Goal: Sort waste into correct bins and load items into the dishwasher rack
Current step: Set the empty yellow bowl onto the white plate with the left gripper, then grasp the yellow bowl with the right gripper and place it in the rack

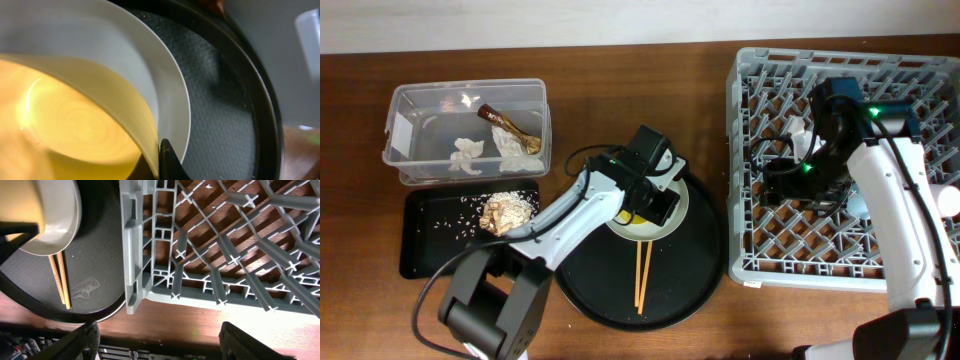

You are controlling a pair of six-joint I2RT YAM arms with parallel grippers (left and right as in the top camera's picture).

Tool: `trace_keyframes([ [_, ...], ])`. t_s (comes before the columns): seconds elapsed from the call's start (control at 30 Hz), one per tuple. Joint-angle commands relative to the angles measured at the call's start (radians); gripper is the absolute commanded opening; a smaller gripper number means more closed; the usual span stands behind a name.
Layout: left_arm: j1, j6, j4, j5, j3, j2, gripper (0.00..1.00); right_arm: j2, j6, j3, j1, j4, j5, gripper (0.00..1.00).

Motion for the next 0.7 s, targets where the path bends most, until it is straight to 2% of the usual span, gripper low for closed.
trace_keyframes([
  [0.0,-0.006,-0.021,0.011,-0.018,0.012,0.016,0.12,-0.001,-0.011,-0.007,0.006,-0.002,0.012,0.79],
  [0.07,-0.006,-0.022,0.014,-0.018,0.015,0.016,0.31,-0.001,-0.011,-0.007,0.006,-0.002,0.012,0.79],
  [0.17,-0.006,-0.022,-0.005,-0.018,0.029,0.009,0.43,-0.001,-0.011,-0.007,0.006,-0.002,0.012,0.81],
  [0.23,0.010,-0.022,-0.067,-0.019,0.060,-0.033,0.48,-0.001,-0.011,-0.007,0.006,0.008,0.012,0.83],
  [0.3,0.048,-0.022,-0.142,-0.031,0.079,-0.100,0.49,-0.001,-0.011,-0.007,0.006,0.028,-0.001,0.84],
  [0.43,0.216,-0.026,-0.352,-0.148,0.079,-0.273,0.50,-0.001,-0.011,-0.007,0.031,0.126,-0.173,0.84],
  [0.53,0.373,-0.026,-0.444,-0.168,0.079,-0.349,0.56,0.011,-0.006,-0.007,0.135,0.233,-0.182,0.83],
  [0.57,0.427,-0.026,-0.460,-0.168,0.079,-0.359,0.63,0.027,0.013,-0.007,0.190,0.274,-0.163,0.83],
  [0.67,0.494,-0.026,-0.491,-0.167,0.079,-0.359,0.66,0.104,0.138,-0.007,0.304,0.339,-0.079,0.82],
])
